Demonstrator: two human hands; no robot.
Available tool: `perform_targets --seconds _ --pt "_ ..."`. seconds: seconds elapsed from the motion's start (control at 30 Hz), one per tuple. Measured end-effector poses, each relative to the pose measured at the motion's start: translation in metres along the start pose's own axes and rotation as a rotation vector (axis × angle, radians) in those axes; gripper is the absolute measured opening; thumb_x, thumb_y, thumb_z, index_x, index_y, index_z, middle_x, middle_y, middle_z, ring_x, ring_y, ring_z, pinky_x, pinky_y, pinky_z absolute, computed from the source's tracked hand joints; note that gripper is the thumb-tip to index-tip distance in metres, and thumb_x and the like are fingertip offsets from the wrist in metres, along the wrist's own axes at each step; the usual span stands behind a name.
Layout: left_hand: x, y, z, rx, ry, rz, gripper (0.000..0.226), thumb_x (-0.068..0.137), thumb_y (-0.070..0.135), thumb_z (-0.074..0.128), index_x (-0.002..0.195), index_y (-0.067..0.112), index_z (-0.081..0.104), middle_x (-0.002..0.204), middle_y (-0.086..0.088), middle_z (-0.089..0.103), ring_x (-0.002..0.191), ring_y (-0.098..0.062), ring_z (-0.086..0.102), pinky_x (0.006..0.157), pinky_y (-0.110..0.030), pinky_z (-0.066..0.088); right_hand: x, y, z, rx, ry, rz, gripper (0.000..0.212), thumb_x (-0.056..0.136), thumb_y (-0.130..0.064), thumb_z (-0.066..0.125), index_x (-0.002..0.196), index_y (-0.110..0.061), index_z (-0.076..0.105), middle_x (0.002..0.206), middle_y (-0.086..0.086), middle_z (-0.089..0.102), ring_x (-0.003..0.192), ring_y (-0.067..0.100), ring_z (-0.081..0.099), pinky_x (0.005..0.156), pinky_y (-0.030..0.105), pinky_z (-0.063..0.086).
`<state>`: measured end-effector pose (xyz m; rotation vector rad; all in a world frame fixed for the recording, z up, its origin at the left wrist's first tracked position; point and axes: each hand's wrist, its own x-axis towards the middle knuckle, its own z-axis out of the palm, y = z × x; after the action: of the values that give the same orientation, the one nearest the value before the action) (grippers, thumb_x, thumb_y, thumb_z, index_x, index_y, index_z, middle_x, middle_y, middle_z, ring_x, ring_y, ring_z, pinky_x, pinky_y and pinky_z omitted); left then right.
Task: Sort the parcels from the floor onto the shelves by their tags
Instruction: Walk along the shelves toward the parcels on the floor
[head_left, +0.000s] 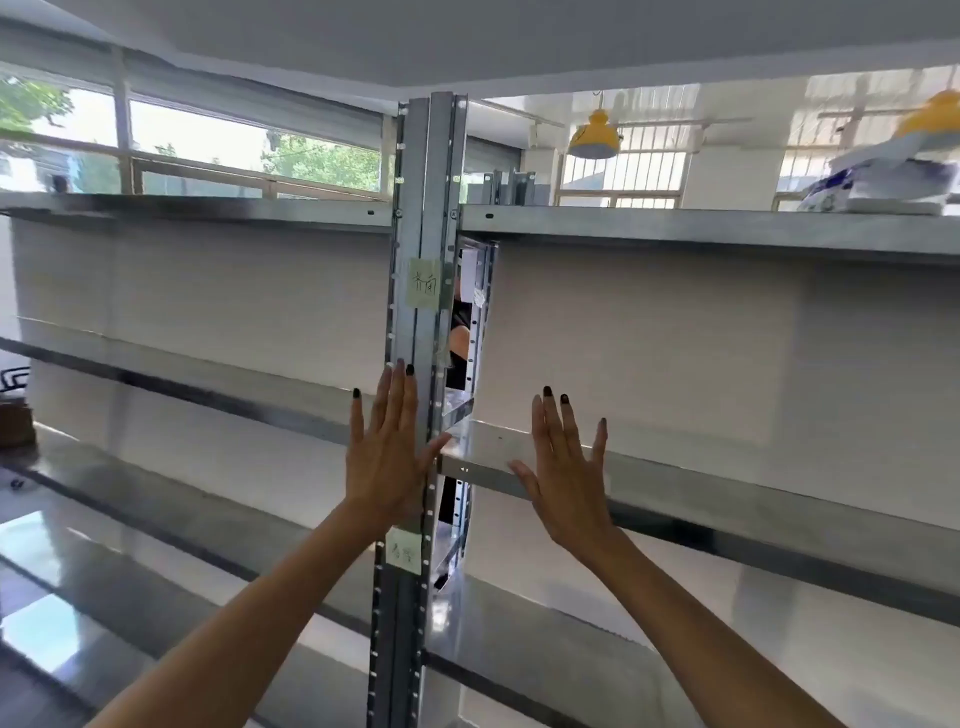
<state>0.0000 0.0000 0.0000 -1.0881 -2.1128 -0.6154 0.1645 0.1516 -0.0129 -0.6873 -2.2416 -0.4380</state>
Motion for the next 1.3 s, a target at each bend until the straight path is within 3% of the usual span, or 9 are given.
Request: perform_targets --seconds 0.23,0.43,0.7,0.9,1.03,1.2,1.3 --pt "0.025 -0.053 0.008 0.09 0.023 0.062 0.083 0.086 0.067 -0.004 0.149 0.014 -0.012 0.159 -0.006 -0.015 0.147 -0.021 -0.012 0.119 -0.051 -0.001 0.029 -0.041 0.003 -0.028 -0.026 0.053 0.078 0.089 -0.065 -0.002 0.15 -0.016 0.002 0.16 0.007 0.007 0.147 0.027 0.01 0.115 0.061 0.004" --pt "0.022 -0.073 0.02 0.064 -0.002 0.112 0.08 0.088 0.064 -0.002 0.149 0.014 -0.013 0.159 -0.006 -0.014 0.147 -0.02 -0.012 0.118 -0.049 -0.006 0.019 -0.055 0.019 -0.05 -0.059 0.123 0.078 0.09 -0.061 0.012 0.151 -0.013 0.002 0.161 0.007 0.003 0.147 0.025 0.004 0.115 0.062 0.004" --pt "0.02 -0.069 0.031 -0.004 -0.023 0.148 0.084 0.084 0.068 -0.01 0.149 0.015 -0.013 0.159 -0.006 -0.014 0.147 -0.02 -0.013 0.119 -0.051 -0.003 0.006 -0.053 0.016 -0.048 -0.063 0.195 0.079 0.09 -0.063 0.005 0.151 -0.014 -0.001 0.16 0.007 0.001 0.148 0.025 0.002 0.114 0.062 0.004" --pt "0.026 -0.058 0.032 -0.004 -0.01 0.153 0.083 0.089 0.067 0.011 0.147 0.016 -0.017 0.159 -0.006 -0.016 0.147 -0.021 -0.013 0.118 -0.049 -0.007 0.005 -0.047 0.01 -0.046 -0.06 0.218 0.079 0.089 -0.065 -0.001 0.15 -0.015 -0.002 0.16 0.008 0.005 0.147 0.027 0.006 0.114 0.063 0.007" --pt "0.025 -0.051 0.032 -0.036 0.008 0.178 0.084 0.09 0.067 0.018 0.148 0.017 -0.015 0.159 -0.005 -0.014 0.147 -0.021 -0.012 0.115 -0.045 -0.016 0.003 -0.042 0.007 -0.058 -0.05 0.233 0.079 0.091 -0.064 0.005 0.151 -0.013 0.004 0.16 0.009 0.008 0.147 0.028 0.009 0.113 0.065 0.011" --pt "0.022 -0.031 0.037 -0.078 -0.034 0.165 0.084 0.087 0.069 0.006 0.149 0.015 -0.012 0.159 -0.007 -0.013 0.147 -0.024 -0.011 0.119 -0.049 -0.001 -0.004 -0.032 -0.002 -0.062 -0.005 0.234 0.079 0.089 -0.067 0.011 0.149 -0.021 -0.01 0.16 0.006 0.005 0.148 0.026 0.006 0.114 0.064 0.006" --pt "0.015 -0.004 0.04 -0.213 -0.082 0.207 0.085 0.088 0.067 0.017 0.149 0.016 -0.015 0.158 -0.005 -0.018 0.146 -0.022 -0.015 0.119 -0.048 -0.003 -0.015 -0.021 -0.01 -0.082 -0.003 0.262 0.08 0.089 -0.068 0.01 0.15 -0.02 -0.008 0.16 0.007 0.005 0.148 0.027 0.005 0.114 0.063 0.004"
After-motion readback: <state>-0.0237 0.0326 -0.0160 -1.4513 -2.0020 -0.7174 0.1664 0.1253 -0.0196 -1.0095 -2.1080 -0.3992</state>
